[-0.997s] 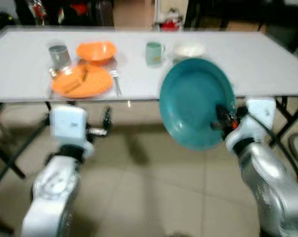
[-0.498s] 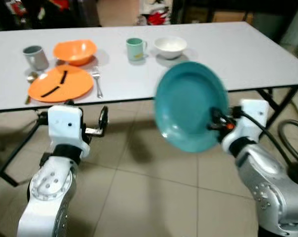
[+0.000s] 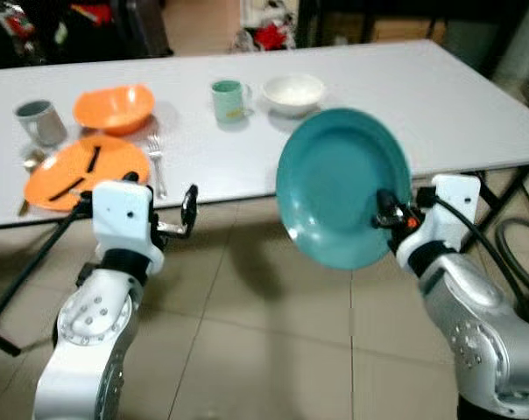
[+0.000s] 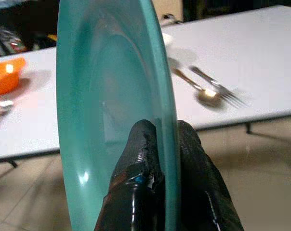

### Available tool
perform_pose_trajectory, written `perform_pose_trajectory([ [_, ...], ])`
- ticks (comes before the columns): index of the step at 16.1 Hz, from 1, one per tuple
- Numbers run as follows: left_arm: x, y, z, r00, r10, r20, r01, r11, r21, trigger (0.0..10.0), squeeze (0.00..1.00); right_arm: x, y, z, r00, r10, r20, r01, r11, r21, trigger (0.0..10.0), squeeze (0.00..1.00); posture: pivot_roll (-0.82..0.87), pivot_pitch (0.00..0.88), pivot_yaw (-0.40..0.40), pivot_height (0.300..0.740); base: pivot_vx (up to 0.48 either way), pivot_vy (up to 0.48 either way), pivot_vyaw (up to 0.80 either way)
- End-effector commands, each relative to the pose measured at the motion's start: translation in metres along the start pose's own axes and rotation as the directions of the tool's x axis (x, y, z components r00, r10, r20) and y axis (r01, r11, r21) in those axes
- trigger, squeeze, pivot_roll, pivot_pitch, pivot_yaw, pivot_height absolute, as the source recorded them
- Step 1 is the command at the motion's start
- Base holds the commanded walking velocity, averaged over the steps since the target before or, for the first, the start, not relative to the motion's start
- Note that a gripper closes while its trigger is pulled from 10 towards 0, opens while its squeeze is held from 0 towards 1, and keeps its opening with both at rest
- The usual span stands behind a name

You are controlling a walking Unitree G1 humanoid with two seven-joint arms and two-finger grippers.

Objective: Setting the table

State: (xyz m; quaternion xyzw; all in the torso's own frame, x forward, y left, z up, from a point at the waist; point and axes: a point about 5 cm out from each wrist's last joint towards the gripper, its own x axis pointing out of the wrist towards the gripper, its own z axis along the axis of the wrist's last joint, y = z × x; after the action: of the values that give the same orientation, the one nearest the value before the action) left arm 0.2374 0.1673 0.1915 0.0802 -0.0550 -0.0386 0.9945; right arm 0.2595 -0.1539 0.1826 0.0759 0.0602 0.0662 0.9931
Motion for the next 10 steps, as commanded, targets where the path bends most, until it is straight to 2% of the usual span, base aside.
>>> perform_pose_trajectory([
  [1,-0.0008,0.0041,-0.0011,1.000,0.008,-0.011,-0.008,1.000,0.010,10.0,0.00,0.0007,0.0105,0.0053,0.998,0.052,0.028,-0.053,0.999,0.008,10.0,0.00,-0.05,0.056,0.025,0.740,0.364,0.000,0.00],
  [10,-0.0019,0.0025,-0.0032,1.000,-0.004,-0.023,0.004,1.000,0.008,10.0,0.00,0.0025,0.0117,0.0060,0.998,0.066,0.024,-0.067,0.998,0.013,10.0,0.00,-0.05,0.056,0.020,0.740,0.362,0.000,0.00],
])
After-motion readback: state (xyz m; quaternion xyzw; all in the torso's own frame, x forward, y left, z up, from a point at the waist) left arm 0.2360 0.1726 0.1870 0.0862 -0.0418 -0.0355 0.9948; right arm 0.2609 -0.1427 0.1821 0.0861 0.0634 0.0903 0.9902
